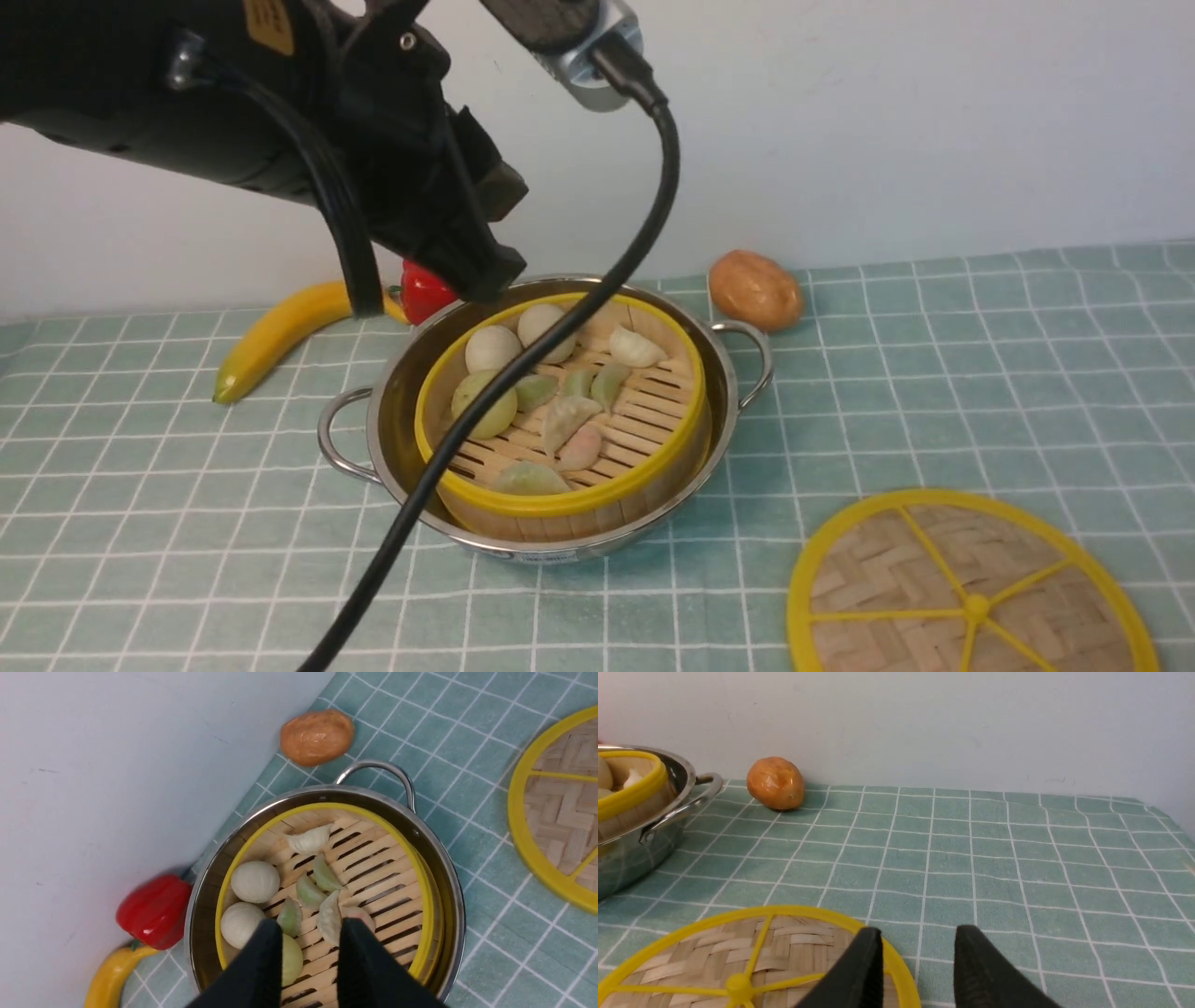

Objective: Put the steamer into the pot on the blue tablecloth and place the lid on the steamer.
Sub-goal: 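Move the gripper down to the bamboo steamer lid and grasp its center knob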

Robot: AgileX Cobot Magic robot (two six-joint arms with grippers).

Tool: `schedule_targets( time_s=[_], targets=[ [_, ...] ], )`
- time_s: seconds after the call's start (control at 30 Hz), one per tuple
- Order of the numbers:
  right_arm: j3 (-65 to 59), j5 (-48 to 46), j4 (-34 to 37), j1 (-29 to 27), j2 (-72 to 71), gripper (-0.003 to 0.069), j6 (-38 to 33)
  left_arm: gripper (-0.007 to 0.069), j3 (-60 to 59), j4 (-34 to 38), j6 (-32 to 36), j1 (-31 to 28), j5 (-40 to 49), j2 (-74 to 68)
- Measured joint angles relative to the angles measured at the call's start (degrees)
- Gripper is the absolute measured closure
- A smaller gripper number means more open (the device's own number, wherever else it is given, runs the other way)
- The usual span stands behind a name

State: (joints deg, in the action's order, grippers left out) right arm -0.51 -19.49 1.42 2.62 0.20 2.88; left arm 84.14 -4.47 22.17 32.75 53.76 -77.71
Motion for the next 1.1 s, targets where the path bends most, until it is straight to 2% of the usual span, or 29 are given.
schedule_targets(
  time_s=[0.1, 0.23, 0.37, 0.4, 0.53, 0.67, 0.87, 1.1],
  targets=[
    [0.0, 0.0, 0.0, 0.0, 0.0, 0.0416, 0.0, 0.0455, -2.9, 0.4, -0.2, -1.7, -3.4, 1.6],
    [0.0, 0.0, 0.0, 0.0, 0.0, 0.0416, 0.0, 0.0453, -12.2, 3.8, -0.2, -7.6, -13.2, 8.4],
    [0.0, 0.0, 0.0, 0.0, 0.0, 0.0416, 0.0, 0.0445, -30.2, 14.0, -0.2, -22.7, -27.0, 23.1],
    [0.0, 0.0, 0.0, 0.0, 0.0, 0.0416, 0.0, 0.0445, -31.8, 14.8, -0.2, -24.1, -27.8, 23.6],
    [0.0, 0.0, 0.0, 0.0, 0.0, 0.0416, 0.0, 0.0442, -48.8, 22.9, 0.0, -37.8, -31.4, 34.9],
    [0.0, 0.0, 0.0, 0.0, 0.0, 0.0416, 0.0, 0.0433, -64.1, 25.3, 0.4, -44.3, -33.0, 45.3],
    [0.0, 0.0, 0.0, 0.0, 0.0, 0.0416, 0.0, 0.0423, -76.7, 25.6, 0.9, -45.0, -34.9, 58.2],
    [0.0, 0.0, 0.0, 0.0, 0.0, 0.0416, 0.0, 0.0412, -81.0, 25.9, 5.0, -44.9, -35.5, 62.0]
  ],
)
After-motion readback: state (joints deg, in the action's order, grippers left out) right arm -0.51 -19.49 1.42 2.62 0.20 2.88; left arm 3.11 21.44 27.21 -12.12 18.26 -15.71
